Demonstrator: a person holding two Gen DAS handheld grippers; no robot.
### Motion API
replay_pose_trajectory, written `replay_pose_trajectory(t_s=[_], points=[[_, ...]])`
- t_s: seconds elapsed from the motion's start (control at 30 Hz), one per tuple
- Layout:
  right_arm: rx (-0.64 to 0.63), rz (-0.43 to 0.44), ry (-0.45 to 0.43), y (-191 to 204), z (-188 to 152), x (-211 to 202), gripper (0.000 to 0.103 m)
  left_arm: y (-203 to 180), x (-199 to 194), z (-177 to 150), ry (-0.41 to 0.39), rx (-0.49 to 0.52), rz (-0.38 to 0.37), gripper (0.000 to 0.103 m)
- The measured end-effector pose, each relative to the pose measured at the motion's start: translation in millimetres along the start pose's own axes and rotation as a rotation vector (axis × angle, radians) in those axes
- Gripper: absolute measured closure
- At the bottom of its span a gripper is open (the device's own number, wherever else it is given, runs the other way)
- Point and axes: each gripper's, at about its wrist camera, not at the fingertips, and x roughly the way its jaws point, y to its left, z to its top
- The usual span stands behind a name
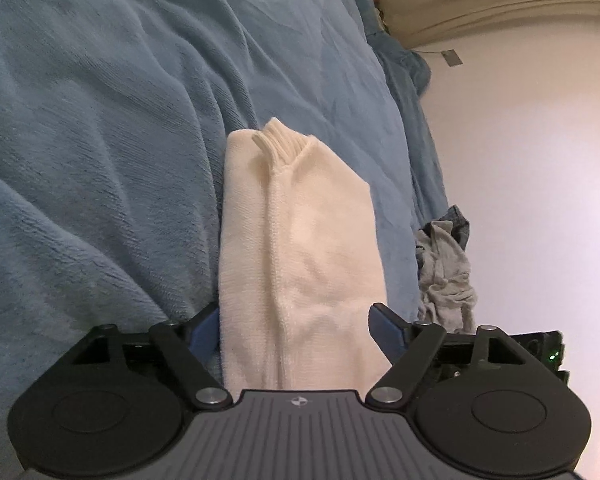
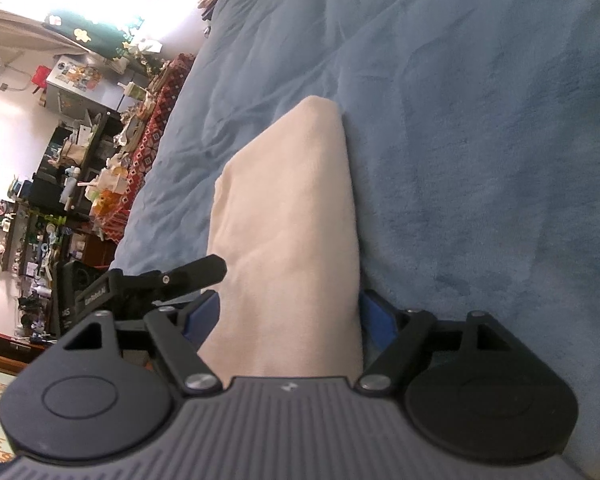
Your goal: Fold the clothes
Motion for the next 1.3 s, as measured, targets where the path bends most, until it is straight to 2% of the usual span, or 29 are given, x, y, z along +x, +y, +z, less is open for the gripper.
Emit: replay_pose_trajectory(t_s=[0.13, 0.27, 0.33, 0.47, 0.53, 0.6, 0.63, 0.7, 0.77, 0.83, 0.9, 0.97, 1.13, 1.3], points=[[0.027, 0.021, -0.007, 3.3, 1.4, 4.6, 0.022, -4.1, -11.5, -1.1, -0.028, -0.024, -0.012, 0.046], [0.024, 0.095, -0.018, 15.5, 3.8, 0.9, 0.022, -23.4, -29.5, -4.0, -0.070, 0.053, -0.038, 0.047], [0.008, 0.095, -0.018, 18.4, 4.7, 5.1, 0.022, -25.3, -31.4, -0.9, -0.082, 0.067, -0.040, 0.047], [0.031, 0.055, -0.014, 11.6, 8.1, 26.5, 0.023, 4.5, -17.6, 7.0, -0.050, -0.066, -0.026, 0.047], [0.043, 0.051, -0.038, 5.6, 11.4, 34.8, 0.025, 11.4, -15.2, 5.4, -0.044, -0.066, -0.019, 0.051], [0.084, 0.081, -0.059, 1.1, 14.6, 44.8, 0.026, 14.6, -14.0, 4.5, -0.041, -0.060, -0.019, 0.050], [0.095, 0.094, -0.063, 0.4, 16.5, 49.6, 0.027, 15.0, -14.5, 4.4, -0.041, -0.059, -0.020, 0.049], [0.079, 0.094, -0.054, 4.9, 19.2, 60.6, 0.040, 15.1, -13.5, 4.5, -0.043, -0.072, -0.024, 0.047], [0.050, 0.070, -0.040, 12.3, 19.5, 71.8, 0.048, 12.1, -13.5, 3.4, -0.054, -0.074, -0.026, 0.048], [0.042, 0.057, -0.046, 17.6, 19.9, 76.4, 0.053, 5.5, -14.4, 0.7, -0.072, -0.049, -0.005, 0.060], [0.055, 0.060, -0.061, 23.6, 20.4, 78.6, 0.061, 1.3, -18.2, -0.3, -0.083, -0.035, 0.009, 0.061], [0.028, 0.058, -0.079, 37.2, 19.0, 76.8, 0.063, -2.7, -24.2, 0.6, -0.096, -0.041, 0.006, 0.063], [-0.131, 0.020, -0.111, 100.5, 15.1, 77.4, 0.064, -21.7, -49.8, 8.3, -0.139, 0.004, 0.025, 0.064], [-0.157, 0.089, -0.144, 151.2, 23.7, 91.7, 0.064, -32.3, -99.8, 26.7, -0.189, 0.060, 0.041, 0.064]])
